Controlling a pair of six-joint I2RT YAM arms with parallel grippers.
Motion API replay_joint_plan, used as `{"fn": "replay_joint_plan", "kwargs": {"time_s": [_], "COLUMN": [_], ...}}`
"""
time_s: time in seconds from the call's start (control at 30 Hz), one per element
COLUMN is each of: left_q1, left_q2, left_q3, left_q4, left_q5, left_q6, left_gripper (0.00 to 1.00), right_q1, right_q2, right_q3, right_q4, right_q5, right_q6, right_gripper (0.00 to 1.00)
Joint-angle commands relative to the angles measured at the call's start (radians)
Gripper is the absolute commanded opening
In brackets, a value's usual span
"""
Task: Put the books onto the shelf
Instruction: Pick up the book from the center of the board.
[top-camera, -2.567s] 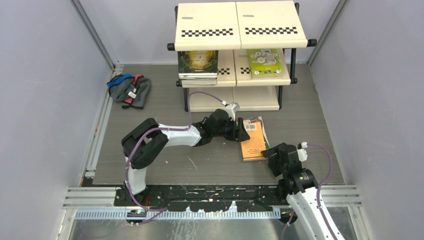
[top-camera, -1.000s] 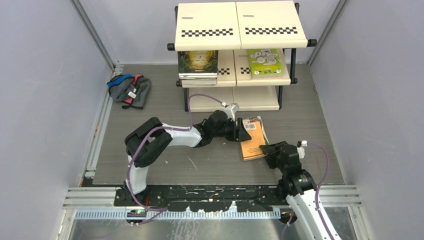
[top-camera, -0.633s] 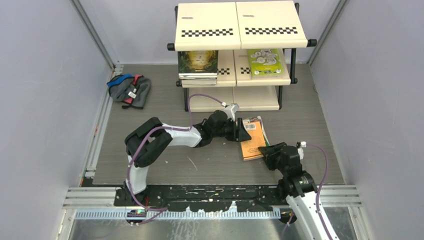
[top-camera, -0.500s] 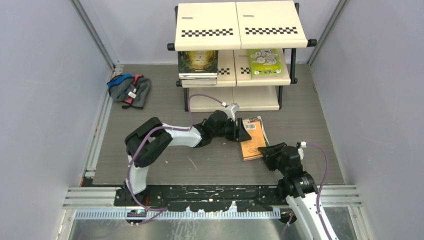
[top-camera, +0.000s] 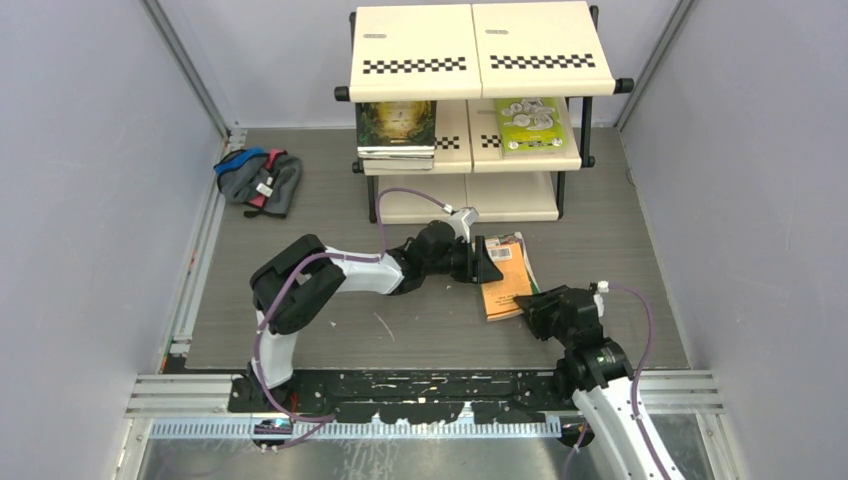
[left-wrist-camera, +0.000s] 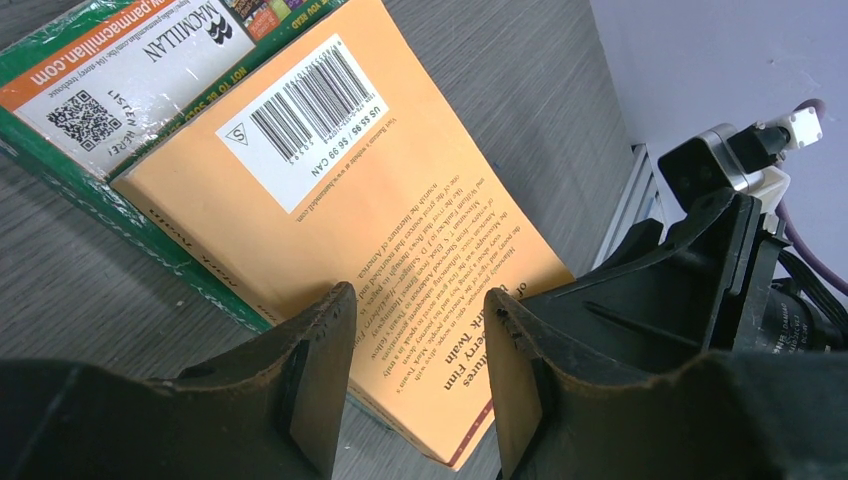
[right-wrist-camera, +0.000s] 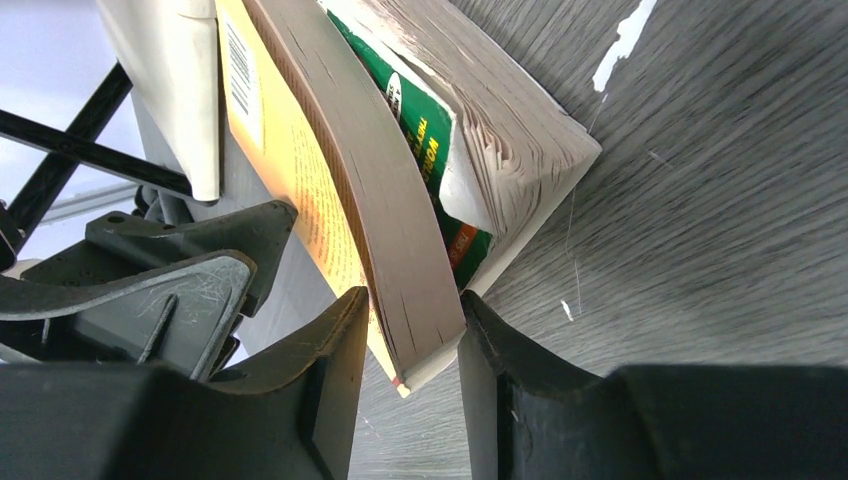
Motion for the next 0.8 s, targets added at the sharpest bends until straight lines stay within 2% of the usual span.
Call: {"fn": "replay_joint_plan", "kwargs": {"time_s": [0.0,0.47,0.53,0.63,0.77], "left_q1": [-0.013,-0.020,-0.021,-0.022,-0.020], "left_q2": [0.040,0.043,0.042,0.031,-0.009], "left_q3": [-0.022,-0.022,-0.023,-0.027,-0.038], "left_q4": [-0.066,-0.062,-0.062,-0.067,-0.087], "left_q5": [0.027,0.033,0.035,0.030,0.001], "left_q6": [-0.001,-0.004,-0.004,-0.003,0.010], "left_gripper": [0.51,0.51,0.51,0.51,0.51], "right_q1": [0.010,0.020,0.022,0.025,0.026], "right_q2": [0.020,0.133,0.151,0.162,0.148], "right_q3": [0.046,0.022,0.021,0.032,0.057], "right_q4": [0.142,0.284,0.295,0.284,0.242], "right_q5": [-0.033,-0.039,-0.037,-0.029,-0.021], "right_q6": [0.017,0.017,0.011,-0.004,-0.026], "right_gripper": [0.43,0.42,0.38,0.22,0.08]}}
